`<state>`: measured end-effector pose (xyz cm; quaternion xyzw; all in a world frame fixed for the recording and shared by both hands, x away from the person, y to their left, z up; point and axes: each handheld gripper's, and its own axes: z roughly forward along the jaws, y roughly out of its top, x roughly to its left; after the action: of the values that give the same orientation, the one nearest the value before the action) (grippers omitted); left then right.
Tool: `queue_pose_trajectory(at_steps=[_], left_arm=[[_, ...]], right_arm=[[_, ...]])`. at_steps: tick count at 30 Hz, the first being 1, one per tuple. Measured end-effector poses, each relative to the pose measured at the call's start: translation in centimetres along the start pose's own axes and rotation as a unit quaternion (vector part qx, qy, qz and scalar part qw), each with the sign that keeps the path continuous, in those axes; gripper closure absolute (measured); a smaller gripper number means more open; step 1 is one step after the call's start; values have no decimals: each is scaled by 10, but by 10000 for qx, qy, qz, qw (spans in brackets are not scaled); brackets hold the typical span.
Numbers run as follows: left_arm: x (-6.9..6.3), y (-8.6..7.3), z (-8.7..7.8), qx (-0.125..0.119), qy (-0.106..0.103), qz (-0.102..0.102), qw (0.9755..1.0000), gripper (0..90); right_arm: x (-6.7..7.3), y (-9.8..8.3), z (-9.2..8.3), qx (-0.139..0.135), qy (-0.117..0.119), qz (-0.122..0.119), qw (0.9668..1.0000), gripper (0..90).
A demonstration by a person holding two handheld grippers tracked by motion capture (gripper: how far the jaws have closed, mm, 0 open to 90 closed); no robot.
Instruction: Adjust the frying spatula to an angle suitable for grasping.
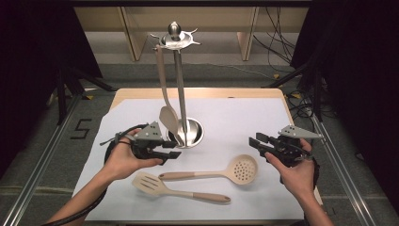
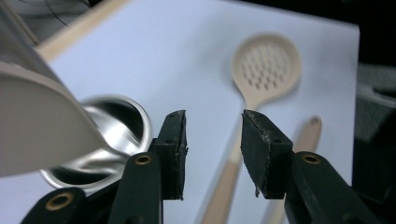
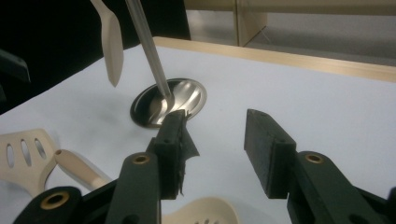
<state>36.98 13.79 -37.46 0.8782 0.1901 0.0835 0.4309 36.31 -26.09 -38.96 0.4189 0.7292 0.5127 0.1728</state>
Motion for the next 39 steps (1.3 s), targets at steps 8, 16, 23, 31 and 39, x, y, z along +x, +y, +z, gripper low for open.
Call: queue_pose_trajectory(at_steps=[8,16,23,31,39], left_arm=[[-22,-14,26,870,-729,436,9926,655],[-38,-25,47,1561,-1139,547,9796,793],[-54,-28,64,2095,-1408,516,9662,889],[-69,-38,90,2448,-1608,613,9542,891],[-67,-42,98,2578,-1388,565,9545,893]], right_arm=[[5,2,1,70,23,-67,10000,595],[9,0,3,88,99,126,9998,596],[8,1,2,104,87,129,9998,597],[7,2,2,93,50,-78,9999,598],[8,2,3,87,107,-6,9999,598]])
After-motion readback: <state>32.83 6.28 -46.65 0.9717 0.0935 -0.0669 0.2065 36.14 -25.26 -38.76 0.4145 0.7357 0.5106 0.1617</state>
